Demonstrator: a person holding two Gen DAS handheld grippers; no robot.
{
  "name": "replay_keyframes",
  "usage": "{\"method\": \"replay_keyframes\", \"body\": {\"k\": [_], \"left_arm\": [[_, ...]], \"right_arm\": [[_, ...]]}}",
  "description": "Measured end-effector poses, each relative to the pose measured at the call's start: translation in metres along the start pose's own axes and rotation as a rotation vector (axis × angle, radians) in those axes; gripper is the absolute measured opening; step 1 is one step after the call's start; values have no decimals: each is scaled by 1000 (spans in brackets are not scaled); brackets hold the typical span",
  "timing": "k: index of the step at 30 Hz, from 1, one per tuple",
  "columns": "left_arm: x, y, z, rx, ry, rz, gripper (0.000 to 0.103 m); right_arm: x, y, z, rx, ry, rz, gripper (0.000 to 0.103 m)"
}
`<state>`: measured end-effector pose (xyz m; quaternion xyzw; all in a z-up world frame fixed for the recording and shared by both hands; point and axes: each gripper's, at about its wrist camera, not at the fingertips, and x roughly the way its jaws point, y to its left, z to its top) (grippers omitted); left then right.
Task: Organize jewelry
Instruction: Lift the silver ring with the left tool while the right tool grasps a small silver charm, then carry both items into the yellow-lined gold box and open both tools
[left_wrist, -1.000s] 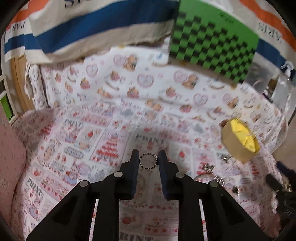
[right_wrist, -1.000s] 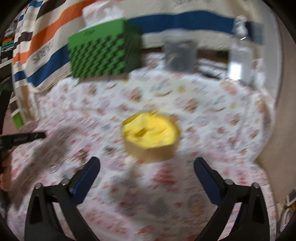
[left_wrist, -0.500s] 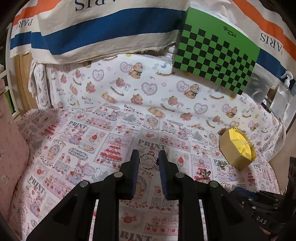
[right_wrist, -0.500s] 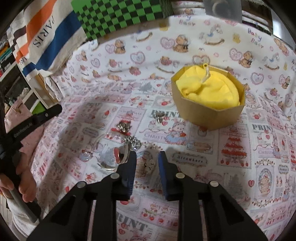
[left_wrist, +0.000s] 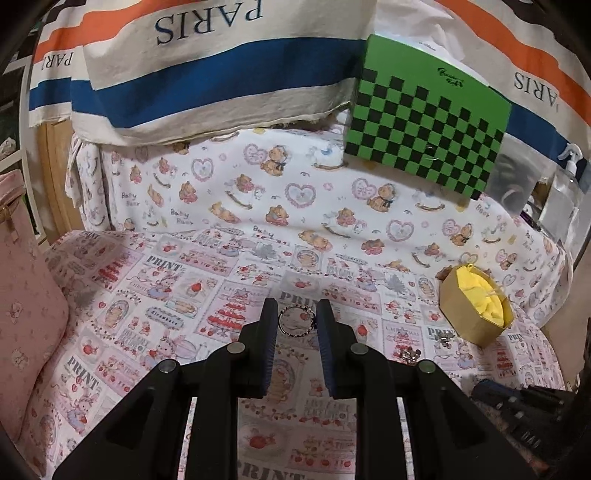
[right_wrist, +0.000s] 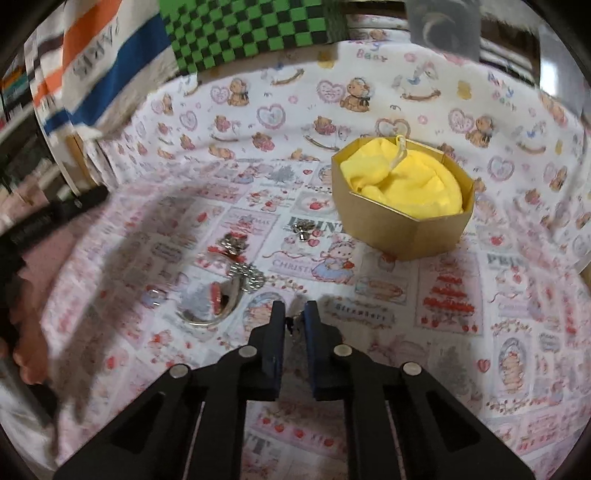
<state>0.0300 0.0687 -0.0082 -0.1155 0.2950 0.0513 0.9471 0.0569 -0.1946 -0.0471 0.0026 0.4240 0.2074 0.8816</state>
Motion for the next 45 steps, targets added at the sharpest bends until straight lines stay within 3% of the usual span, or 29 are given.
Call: {"method": "replay_keyframes", "body": {"k": [5,9,11,13,22,24,27,36,45], "left_arm": [[-11,-7,-1,33,-63,-8,20],[-13,-12,-2,62,-85,4,20],[-11,-13,-3,63,-75,-1,20],[-9,-13,-3,69,-70,7,20],[-8,-14,-4,73,-65,5,20],[-8,-14,-4,75,-62,3,20],[-9,-14,-5,73,-64,4,20],[-13,-17,-5,88,-88,14,20],[-28,-28,2,80,-77,-93,20]], "right_arm": [[-27,-11,6,27,-132,55,5],[-29,-9,6,10,-129,77,5],[-23,-2,4,-13,-109,51,20],[-14,4,1,-28,-74,57,25],[15,14,-6,-47,26,37,24],[15,15,-7,-52,28,28,11],[12,15,-8,-49,25,38,11],[-17,0,1,12,-86,82,11],[-62,-29,15,95,-275,143,11]]}}
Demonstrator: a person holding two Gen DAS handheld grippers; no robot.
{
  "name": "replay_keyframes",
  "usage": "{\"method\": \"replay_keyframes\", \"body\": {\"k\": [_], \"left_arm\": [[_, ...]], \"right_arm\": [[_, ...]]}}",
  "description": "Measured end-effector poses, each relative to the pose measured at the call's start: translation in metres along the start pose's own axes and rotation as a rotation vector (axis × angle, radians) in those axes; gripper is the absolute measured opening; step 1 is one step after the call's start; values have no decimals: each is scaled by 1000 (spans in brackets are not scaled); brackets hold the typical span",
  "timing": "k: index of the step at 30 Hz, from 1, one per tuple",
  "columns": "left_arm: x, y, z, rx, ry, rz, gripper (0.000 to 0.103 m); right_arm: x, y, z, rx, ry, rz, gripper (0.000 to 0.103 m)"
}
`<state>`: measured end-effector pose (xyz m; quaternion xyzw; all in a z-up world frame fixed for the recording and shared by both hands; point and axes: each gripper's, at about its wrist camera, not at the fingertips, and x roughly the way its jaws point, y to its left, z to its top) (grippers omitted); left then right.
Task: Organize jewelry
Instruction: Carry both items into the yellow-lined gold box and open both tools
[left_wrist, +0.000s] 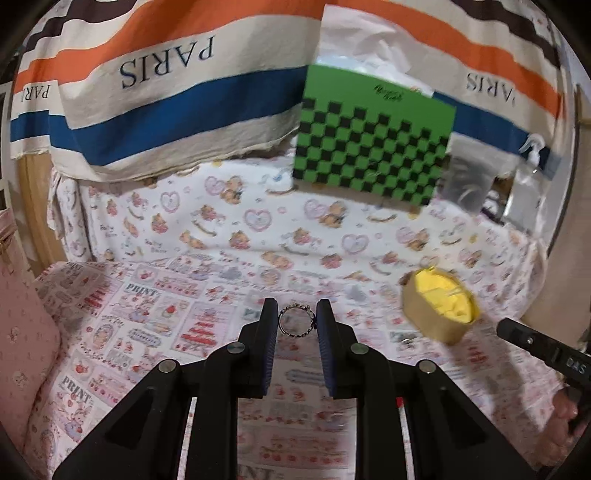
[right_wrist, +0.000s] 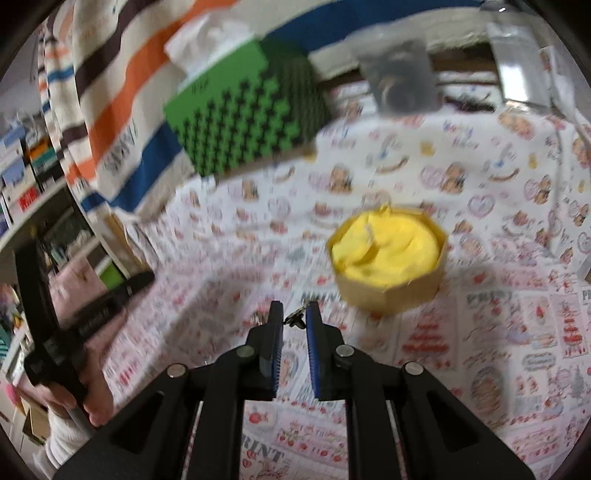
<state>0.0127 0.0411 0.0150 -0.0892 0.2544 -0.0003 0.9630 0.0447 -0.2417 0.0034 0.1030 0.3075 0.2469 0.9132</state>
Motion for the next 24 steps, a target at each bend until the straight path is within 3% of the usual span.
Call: {"method": "replay_keyframes", "body": {"k": [4,8,12,14,16,18,20,24], "left_arm": [[-3,-22,15,36,8,-44,20],[7,-49,39,18,63,-143,20],[31,-84,64,10,121,-245,20],[60,-103,74,24,220,-293,20],[87,-111,78,-44,282,-318,20],[111,-122,76,-64,362,-405,20],[125,-129,71,-67,391,-441,20],[145,-135,55,-84,377,-476,20]], "right_arm": [[-14,-15,8,55,-59,20,11],[-25,-22,27,108,-110,29,11],[-31,-17,60,56,-159,-3,11],[-29,-26,76,96,-190,7,11],[-26,-35,83,127,-220,17,11],[-17,-44,80,125,-274,-29,11],[-2,-50,72,102,-237,-101,11],[29,-67,56,128,-130,-89,11]]}}
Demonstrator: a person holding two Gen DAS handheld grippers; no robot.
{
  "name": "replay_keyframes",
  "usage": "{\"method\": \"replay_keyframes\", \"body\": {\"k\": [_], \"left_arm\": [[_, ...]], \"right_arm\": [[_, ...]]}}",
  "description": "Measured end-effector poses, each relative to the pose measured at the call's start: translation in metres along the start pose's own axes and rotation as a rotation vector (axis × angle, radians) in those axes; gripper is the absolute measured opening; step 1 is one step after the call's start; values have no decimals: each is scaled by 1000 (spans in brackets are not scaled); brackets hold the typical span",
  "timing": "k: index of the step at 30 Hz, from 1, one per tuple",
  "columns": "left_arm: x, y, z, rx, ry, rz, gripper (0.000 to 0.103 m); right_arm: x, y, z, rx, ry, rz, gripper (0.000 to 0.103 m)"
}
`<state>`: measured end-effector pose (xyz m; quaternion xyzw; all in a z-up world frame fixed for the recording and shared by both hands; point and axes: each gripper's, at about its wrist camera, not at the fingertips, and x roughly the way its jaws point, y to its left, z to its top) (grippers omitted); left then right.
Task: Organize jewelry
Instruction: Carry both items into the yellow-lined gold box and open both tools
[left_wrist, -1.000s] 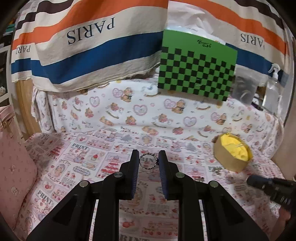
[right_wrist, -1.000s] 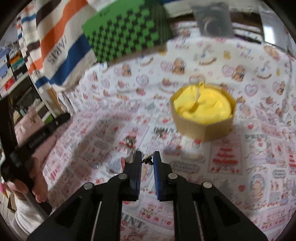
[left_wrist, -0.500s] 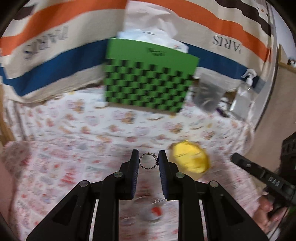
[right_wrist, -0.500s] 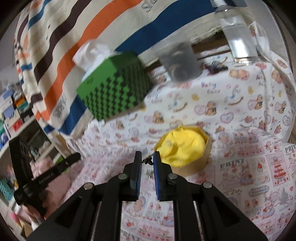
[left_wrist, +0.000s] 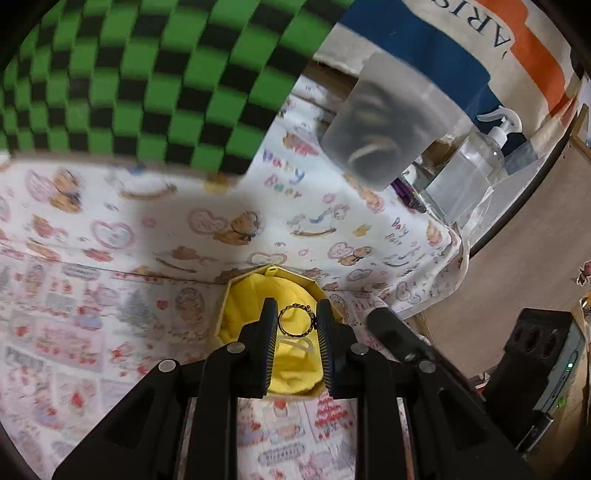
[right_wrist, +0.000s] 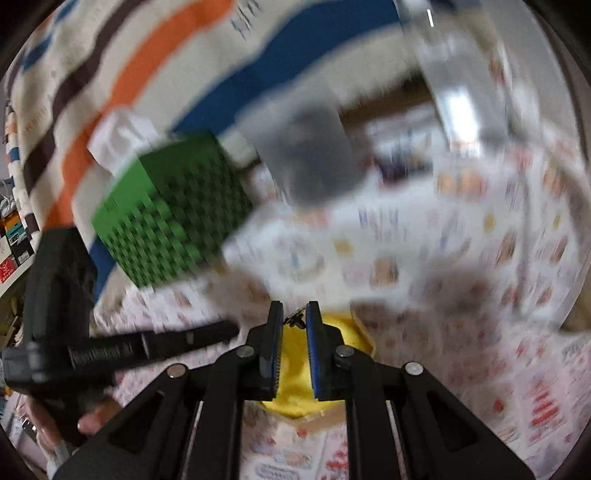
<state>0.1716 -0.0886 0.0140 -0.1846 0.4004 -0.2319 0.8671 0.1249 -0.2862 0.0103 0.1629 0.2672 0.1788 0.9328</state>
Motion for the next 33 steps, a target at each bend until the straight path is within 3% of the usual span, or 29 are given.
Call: {"method": "replay_keyframes", "body": {"k": [3,8,11,13,15,22,26,28,33], "left_arm": [[11,10,-6,-5,-32,5,20],[16,20,-10,-28,-7,-82,20],[12,16,-11,-7,-26,-88,21],[8,14,-10,10,-44,-81,35],[-1,13,-11,17,-80,-83,38],[-15,17,-6,12,-152,-32,40],[-27,9,-6,62,-206,41,41],[-38,0,-7,109,-249,76,44],[-77,-13,-13,186,-353,170,66]], "right_arm": [[11,-4,-3,11,37,28,11],[24,-8,-4,37,70,42,11],[29,-14,-4,60,81,43,12],[31,-17,-4,77,83,53,12],[31,-21,-4,95,86,66,12],[24,-27,-2,120,64,72,23],[17,-25,0,103,41,57,36],[11,-24,1,89,27,45,41],[-5,-23,7,82,-32,28,55]]}}
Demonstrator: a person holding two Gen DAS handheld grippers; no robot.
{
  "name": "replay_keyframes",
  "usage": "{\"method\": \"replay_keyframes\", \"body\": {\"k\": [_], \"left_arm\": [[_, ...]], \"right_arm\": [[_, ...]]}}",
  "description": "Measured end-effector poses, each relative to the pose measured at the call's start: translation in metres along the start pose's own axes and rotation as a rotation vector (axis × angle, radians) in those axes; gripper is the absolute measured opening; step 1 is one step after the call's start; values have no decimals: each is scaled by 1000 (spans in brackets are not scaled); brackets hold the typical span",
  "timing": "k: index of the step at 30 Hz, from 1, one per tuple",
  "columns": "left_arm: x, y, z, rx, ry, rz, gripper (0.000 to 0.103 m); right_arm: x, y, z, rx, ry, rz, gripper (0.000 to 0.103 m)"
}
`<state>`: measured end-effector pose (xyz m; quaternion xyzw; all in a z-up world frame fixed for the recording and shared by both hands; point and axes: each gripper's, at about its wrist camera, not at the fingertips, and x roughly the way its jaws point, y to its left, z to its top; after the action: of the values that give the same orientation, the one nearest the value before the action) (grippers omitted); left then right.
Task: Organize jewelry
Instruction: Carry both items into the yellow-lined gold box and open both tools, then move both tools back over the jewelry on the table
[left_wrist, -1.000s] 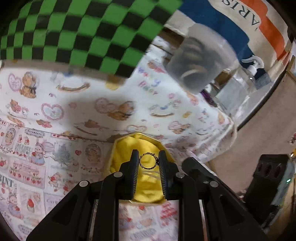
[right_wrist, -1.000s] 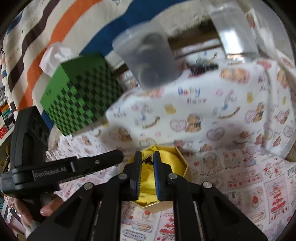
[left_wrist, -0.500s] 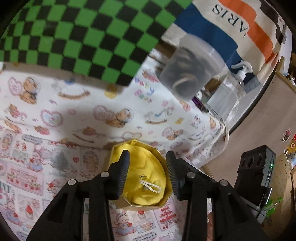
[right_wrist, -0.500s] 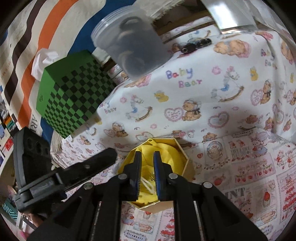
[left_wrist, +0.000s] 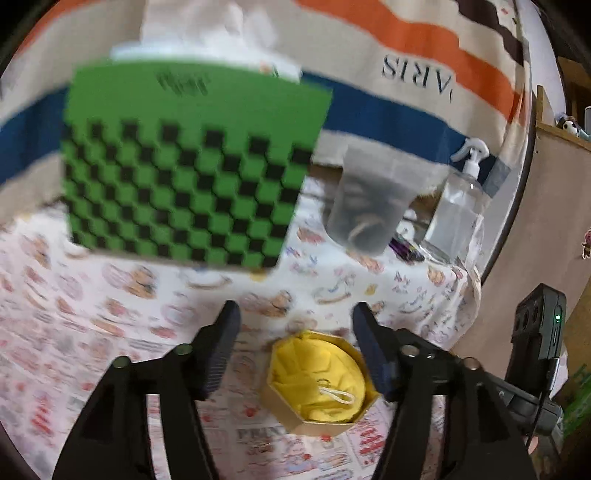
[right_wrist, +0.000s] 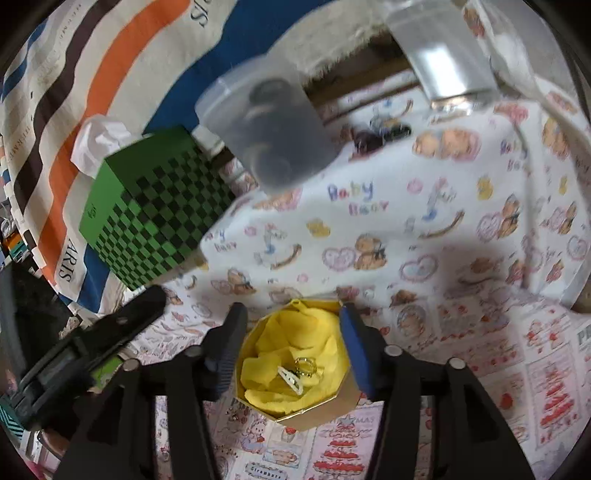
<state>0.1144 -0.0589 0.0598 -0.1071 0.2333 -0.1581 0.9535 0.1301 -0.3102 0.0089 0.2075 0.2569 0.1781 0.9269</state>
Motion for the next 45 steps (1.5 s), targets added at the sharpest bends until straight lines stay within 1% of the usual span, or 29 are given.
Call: {"method": "replay_keyframes", "body": {"k": [2,4,6,7,8,9,10,11,12,13,14,16,17,20,23,25,29,33,37,41,42,43,45], "left_arm": [[-16,3,5,-2,-23,20,67],[-35,4,9,23,-56,43,75],[-54,3,12,69,-97,74,88],[-64,2,12,97,-117,93,90],[-74,0,12,128,-135,101,94],[-84,1,11,154,-154,94,98],[-93,0,11,175,-173,92,101],[-102,1,9,194,-197,106,102],[-111,3,7,203,-220,123,102],[-118,5,6,205,-237,132,102],[-124,8,4,199,-252,138,102],[-133,12,0,183,-270,151,102],[-135,15,-2,177,-278,166,102],[-139,25,-9,147,-284,201,102],[-134,39,-17,94,-271,229,102],[-128,47,-21,79,-240,248,102],[-117,60,-26,56,-189,291,102],[-113,69,-30,9,-146,301,102],[-103,70,-34,20,-101,341,102],[-92,69,-39,47,-66,376,102],[-89,70,-40,46,-46,374,102],[-85,71,-40,42,-9,375,102],[-71,70,-43,55,96,416,102]], "right_arm": [[-4,0,1,9,-9,-1,59],[-7,3,1,3,-10,-4,61],[-13,11,1,-24,-24,-11,64],[-16,15,1,-40,-30,-15,65],[-21,21,1,-65,-39,-30,65],[-26,29,1,-91,-51,-73,65],[-30,35,1,-113,-62,-112,66],[-38,42,0,-146,-91,-133,66],[-46,50,-1,-174,-120,-117,68],[-51,54,0,-183,-132,-106,72],[-57,60,0,-186,-142,-94,74],[-68,69,-1,-185,-156,-51,75],[-71,72,-2,-186,-159,-40,77],[-80,83,-6,-202,-167,-21,78],[-82,92,-9,-213,-164,-8,80],[-81,96,-12,-223,-158,0,81],[-72,100,-18,-250,-153,-22,84],[-62,96,-23,-239,-127,-23,86],[-56,93,-24,-247,-119,-38,86],[-50,88,-25,-229,-95,-40,86],[-47,87,-26,-224,-86,-40,86],[-46,87,-26,-223,-79,-40,86],[-42,87,-29,-228,-67,-45,86]]}}
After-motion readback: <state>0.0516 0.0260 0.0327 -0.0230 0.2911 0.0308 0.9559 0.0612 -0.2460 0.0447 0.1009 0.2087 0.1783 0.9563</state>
